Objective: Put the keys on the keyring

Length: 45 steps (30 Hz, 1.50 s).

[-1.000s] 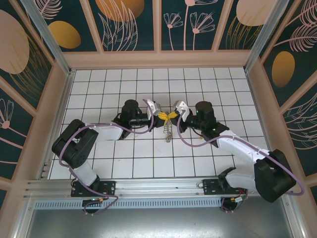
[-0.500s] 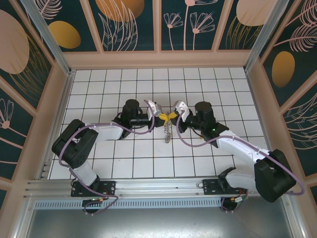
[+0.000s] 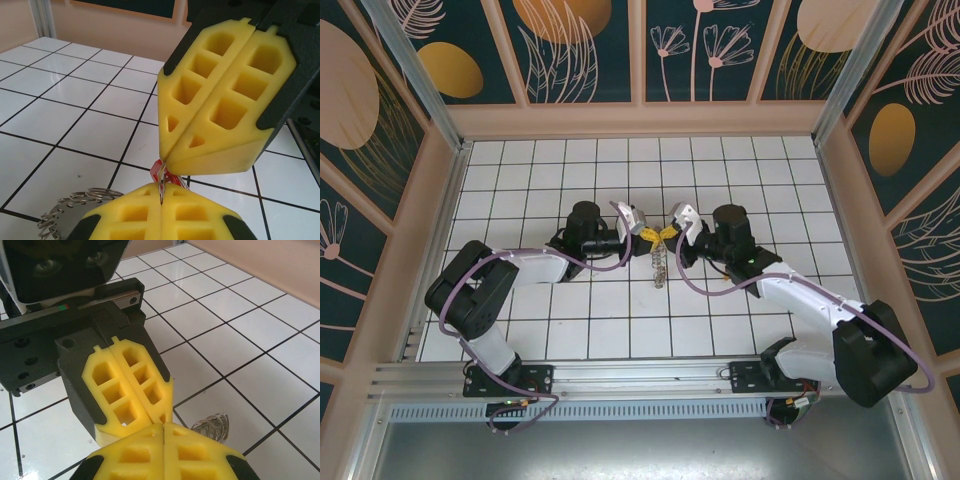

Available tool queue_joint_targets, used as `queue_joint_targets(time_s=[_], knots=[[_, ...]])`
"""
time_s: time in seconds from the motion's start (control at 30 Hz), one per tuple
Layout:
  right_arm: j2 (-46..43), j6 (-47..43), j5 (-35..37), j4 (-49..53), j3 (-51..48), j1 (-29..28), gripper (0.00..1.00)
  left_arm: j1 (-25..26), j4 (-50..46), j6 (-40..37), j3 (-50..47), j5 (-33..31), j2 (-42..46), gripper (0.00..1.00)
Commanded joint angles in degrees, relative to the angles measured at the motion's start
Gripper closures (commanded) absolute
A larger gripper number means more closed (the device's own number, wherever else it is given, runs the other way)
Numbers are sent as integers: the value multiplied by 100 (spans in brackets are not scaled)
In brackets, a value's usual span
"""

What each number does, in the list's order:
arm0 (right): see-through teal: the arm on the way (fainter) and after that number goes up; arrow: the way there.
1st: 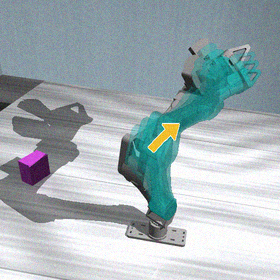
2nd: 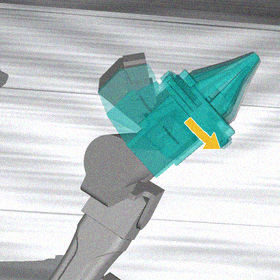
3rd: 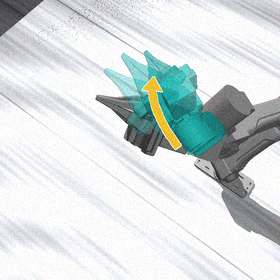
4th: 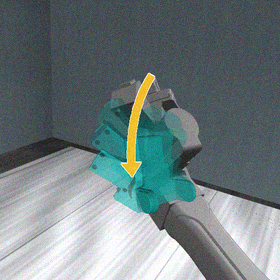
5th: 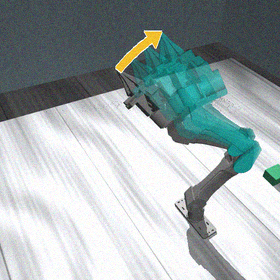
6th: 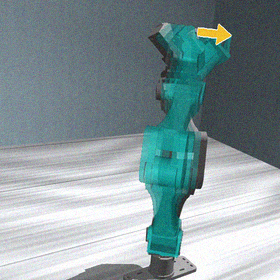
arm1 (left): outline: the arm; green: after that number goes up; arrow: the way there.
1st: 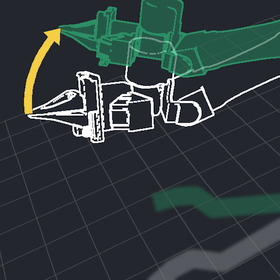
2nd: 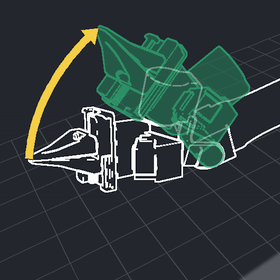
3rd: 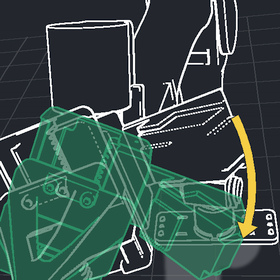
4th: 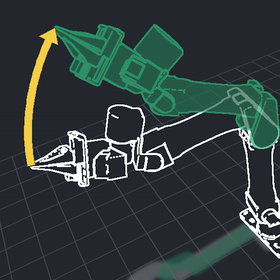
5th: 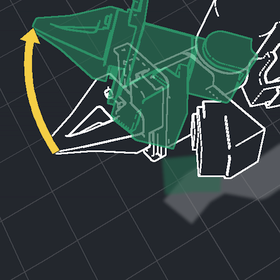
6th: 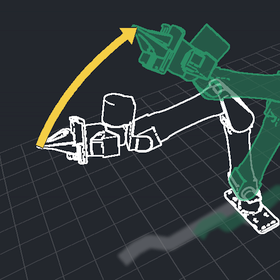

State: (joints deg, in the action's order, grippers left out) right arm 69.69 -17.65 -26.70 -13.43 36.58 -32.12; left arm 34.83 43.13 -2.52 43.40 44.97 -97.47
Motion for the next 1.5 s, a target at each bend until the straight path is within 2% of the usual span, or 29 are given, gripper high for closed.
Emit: queue_joint_targets(time_s=[0.0, 0.83, 0.97, 1.07, 1.23, 1.47], knots=[[197, -63, -308, 432, 161, 48, 100, -6, 468, 113, 11, 92, -21, 100], [353, -176, 33, 675, 305, 46, 90, -5, 328, 40, 33, 116, 9, 100], [343, -196, 65, 698, 306, 47, 92, -4, 318, 27, 33, 117, 8, 100], [275, -187, 148, 627, 280, 47, 100, -11, 310, 30, 20, 99, 10, 100], [162, -70, 401, 474, 198, 48, 100, -3, 310, 32, -17, 9, 29, 100], [-68, 209, 272, 156, -9, 303, 100, -8, 324, 29, -145, -75, 27, 100]])
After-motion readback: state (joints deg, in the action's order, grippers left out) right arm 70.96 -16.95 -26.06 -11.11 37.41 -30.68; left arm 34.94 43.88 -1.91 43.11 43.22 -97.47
